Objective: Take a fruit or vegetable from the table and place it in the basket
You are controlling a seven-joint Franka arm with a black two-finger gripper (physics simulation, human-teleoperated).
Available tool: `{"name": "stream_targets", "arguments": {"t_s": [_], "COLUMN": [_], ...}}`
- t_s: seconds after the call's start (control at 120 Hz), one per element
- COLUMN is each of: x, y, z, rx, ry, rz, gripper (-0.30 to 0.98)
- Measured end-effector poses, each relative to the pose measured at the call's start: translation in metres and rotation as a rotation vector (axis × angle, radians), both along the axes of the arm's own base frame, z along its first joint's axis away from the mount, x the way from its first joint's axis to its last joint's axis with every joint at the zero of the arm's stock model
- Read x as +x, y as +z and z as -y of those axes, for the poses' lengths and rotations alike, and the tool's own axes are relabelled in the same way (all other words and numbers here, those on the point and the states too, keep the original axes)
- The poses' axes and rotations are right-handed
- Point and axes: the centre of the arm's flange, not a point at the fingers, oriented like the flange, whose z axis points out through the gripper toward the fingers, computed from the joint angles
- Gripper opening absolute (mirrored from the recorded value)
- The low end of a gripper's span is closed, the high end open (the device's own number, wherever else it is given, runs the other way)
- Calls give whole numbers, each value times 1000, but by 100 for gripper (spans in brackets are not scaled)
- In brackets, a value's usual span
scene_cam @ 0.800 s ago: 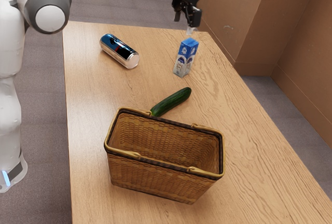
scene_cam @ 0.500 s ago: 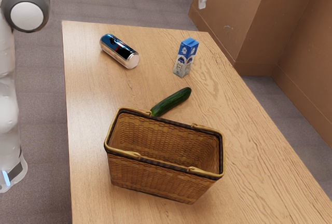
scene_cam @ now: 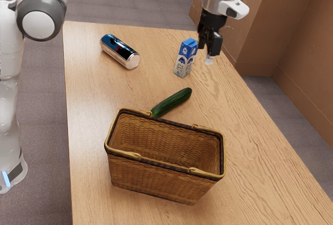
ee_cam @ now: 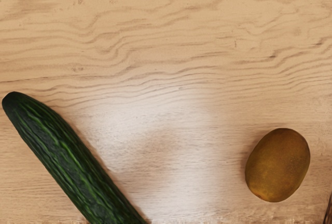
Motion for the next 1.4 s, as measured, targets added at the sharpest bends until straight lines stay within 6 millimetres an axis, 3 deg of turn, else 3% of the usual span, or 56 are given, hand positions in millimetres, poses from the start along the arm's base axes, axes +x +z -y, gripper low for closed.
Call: {"name": "stream_targets", "arguments": {"t_s": [0.058, 0.175, 0.242, 0.325, 0.4, 0.592, 0.7, 0.775, 0.95, 1.042, 1.4], "x": [10, 10, 6, -5, -11, -26, -19, -13, -12, -12, -23], "y": [-30, -81, -95, -99, -109, -171, -180, -186, -206, -206, -211], "z": [18, 28, 27, 23, 10, -45, -64, -62, 7, 22, -25], "rx": [-9, -10, -10, -11, -23, -41, -57, -62, -51, -46, -38], "ry": [-12, 47, 109, 209, 324, 616, 727, 766, 722, 717, 853], "rz": [-60, -171, -206, -214, -216, -245, -201, -178, -172, -158, -149], "gripper": [69, 69, 69, 69, 69, 69, 69, 69, 69, 69, 69]}}
